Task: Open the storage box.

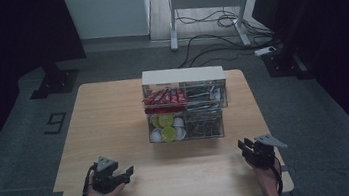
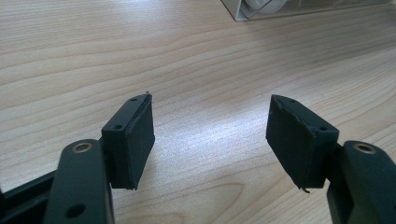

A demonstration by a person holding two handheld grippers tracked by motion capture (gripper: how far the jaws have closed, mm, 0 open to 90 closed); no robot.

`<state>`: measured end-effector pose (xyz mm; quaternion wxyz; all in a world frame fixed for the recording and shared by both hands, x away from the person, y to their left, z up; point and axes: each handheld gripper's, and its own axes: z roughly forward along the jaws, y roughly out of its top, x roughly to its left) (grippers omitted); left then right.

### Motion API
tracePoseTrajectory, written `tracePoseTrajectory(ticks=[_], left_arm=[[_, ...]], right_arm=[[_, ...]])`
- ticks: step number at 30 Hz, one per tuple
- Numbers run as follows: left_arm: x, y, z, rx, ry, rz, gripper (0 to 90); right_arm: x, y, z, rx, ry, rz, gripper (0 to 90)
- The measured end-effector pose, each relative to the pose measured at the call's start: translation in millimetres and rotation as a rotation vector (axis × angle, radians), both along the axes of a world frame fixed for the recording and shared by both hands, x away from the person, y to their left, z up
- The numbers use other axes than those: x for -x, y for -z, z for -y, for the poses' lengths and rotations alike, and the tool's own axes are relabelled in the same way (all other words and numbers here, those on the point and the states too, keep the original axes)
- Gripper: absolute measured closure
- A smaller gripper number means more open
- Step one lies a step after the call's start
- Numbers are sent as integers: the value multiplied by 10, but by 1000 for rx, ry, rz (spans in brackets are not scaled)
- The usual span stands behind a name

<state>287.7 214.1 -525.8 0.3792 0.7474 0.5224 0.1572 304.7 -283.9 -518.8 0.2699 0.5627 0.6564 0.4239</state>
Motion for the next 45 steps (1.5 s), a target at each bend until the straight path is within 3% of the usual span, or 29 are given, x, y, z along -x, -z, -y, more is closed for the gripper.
tracePoseTrajectory(ticks=[12, 20, 27, 36, 45], left_arm=[[-8, 10, 17, -6, 11, -18, 326], [0, -1, 31, -4, 15, -17, 326], [-2, -5, 20, 5, 16, -18, 326], [4, -18, 14, 8, 18, -14, 326], [1, -8, 25, 4, 17, -17, 326]], right_arm=[[66, -170, -46, -31, -80, 37, 879], [94, -244, -106, -61, -142, 56, 891], [140, -324, -268, -61, -183, 87, 891], [140, -326, -434, -48, -215, 98, 890], [70, -236, -617, -36, -248, 77, 890]])
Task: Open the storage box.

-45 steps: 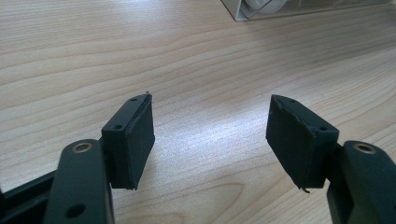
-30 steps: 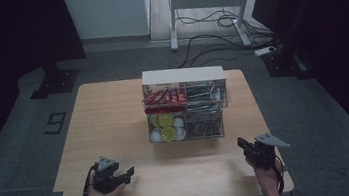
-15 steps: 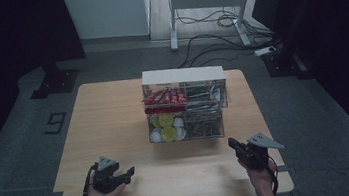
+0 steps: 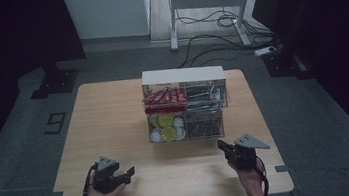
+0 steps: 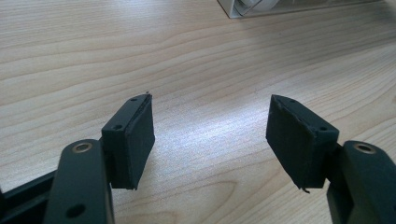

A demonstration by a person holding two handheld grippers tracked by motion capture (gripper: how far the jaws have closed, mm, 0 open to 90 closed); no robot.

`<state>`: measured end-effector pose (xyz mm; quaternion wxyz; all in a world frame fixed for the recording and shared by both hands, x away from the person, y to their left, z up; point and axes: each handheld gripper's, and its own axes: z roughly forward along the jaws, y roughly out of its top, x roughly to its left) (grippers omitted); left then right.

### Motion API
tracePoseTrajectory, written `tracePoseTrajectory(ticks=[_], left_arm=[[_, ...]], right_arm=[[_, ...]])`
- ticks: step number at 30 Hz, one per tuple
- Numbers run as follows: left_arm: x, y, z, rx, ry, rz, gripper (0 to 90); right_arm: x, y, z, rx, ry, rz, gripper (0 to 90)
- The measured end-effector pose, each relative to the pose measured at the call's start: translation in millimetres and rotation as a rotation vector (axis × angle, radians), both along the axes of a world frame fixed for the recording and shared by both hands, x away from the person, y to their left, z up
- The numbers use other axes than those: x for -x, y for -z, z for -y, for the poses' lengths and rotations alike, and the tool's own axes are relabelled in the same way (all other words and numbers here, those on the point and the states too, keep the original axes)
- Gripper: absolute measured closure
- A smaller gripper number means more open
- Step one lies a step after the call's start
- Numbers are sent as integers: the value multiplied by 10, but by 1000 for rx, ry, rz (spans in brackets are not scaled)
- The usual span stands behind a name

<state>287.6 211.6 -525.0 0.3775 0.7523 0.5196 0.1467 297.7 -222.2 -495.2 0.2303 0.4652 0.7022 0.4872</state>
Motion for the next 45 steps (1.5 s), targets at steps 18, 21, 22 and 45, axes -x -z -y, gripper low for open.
tracePoseTrajectory(ticks=[18, 21, 22, 45], left_arm=[[-6, 15, 8, 1, 2, -6, 325], [-7, 18, 6, -2, 3, -8, 325], [-7, 18, 7, -1, 2, -7, 325], [-10, 20, 4, -2, 1, -9, 326]], right_arm=[[-172, 140, -248, 34, -45, -43, 890], [-209, 168, -279, 40, -53, -53, 890], [-221, 176, -289, 45, -54, -53, 890], [-286, 214, -276, 40, -33, -52, 890]])
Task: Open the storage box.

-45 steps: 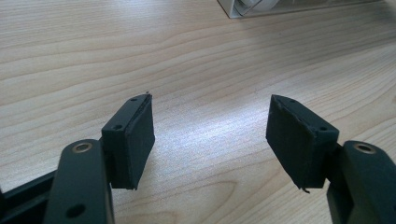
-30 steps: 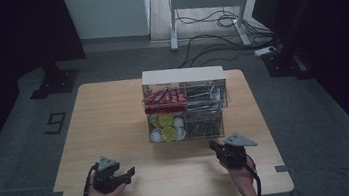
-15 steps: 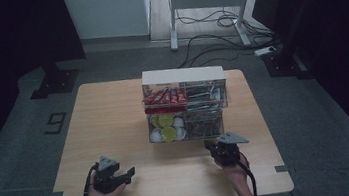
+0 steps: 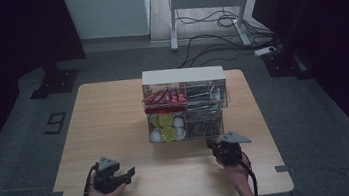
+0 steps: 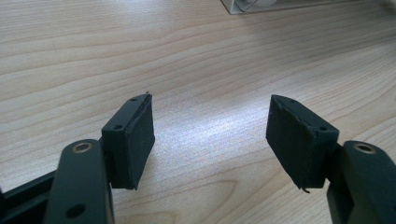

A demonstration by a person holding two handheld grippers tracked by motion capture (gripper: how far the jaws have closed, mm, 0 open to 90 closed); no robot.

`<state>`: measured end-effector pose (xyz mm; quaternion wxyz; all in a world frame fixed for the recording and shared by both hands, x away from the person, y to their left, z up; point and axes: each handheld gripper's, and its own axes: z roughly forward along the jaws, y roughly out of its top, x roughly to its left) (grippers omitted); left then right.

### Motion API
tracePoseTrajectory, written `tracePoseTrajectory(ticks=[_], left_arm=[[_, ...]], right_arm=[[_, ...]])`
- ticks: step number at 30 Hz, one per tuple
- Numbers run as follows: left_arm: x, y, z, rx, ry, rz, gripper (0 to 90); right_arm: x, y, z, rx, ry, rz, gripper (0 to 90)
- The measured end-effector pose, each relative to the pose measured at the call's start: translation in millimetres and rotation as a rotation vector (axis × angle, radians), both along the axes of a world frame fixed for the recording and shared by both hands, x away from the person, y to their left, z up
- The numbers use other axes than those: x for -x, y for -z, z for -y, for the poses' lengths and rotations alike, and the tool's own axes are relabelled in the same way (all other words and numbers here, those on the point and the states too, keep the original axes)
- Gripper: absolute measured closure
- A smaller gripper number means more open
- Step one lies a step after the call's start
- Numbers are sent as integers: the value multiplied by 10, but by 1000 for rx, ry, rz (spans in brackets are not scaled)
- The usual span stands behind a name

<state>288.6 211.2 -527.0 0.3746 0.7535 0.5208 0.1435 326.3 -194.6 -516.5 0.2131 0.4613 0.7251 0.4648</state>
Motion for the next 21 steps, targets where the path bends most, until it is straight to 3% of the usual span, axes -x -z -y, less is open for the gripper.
tracePoseTrajectory(ticks=[21], left_arm=[[10, -24, -13, 6, -2, 8, 325]], right_arm=[[63, -149, 39, -35, 19, 57, 890]])
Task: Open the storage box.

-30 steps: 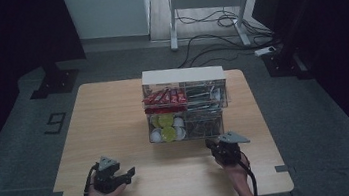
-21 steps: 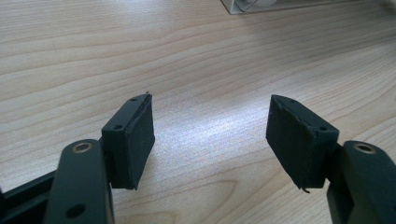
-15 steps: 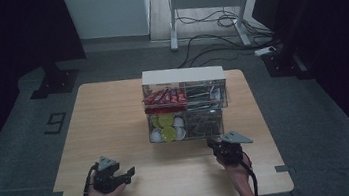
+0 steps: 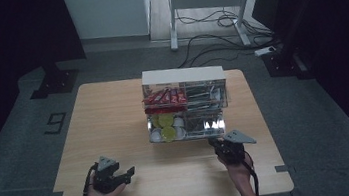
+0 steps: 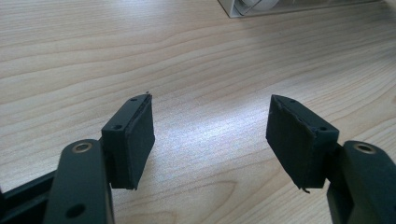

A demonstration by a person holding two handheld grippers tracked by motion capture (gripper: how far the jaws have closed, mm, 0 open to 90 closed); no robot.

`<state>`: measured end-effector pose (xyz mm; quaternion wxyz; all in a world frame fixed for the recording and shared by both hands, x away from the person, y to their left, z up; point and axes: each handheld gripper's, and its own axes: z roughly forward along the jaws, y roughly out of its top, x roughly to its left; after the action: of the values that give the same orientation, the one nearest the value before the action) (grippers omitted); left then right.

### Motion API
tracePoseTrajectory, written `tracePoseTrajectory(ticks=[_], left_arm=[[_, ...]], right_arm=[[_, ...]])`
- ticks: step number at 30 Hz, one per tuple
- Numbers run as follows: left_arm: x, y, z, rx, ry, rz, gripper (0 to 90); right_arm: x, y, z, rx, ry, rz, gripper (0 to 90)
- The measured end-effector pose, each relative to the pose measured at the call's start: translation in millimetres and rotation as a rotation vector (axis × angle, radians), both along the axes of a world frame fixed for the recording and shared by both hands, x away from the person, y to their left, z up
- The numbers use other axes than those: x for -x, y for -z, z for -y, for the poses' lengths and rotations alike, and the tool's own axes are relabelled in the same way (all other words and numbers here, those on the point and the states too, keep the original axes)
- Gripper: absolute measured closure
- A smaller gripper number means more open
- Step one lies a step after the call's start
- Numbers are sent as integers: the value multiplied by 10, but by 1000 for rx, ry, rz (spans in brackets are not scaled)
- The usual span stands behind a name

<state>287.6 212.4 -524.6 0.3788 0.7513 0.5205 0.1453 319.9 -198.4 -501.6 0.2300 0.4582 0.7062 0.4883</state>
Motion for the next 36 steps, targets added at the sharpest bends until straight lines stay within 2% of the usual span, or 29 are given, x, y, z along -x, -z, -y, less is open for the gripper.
tracePoseTrajectory(ticks=[22, 36], left_arm=[[16, -34, -21, 10, -5, 12, 325], [9, -22, -8, 0, -5, 7, 323]], right_arm=[[-17, -169, 104, -41, 31, 39, 890], [-121, -294, 107, -69, 42, 65, 889]])
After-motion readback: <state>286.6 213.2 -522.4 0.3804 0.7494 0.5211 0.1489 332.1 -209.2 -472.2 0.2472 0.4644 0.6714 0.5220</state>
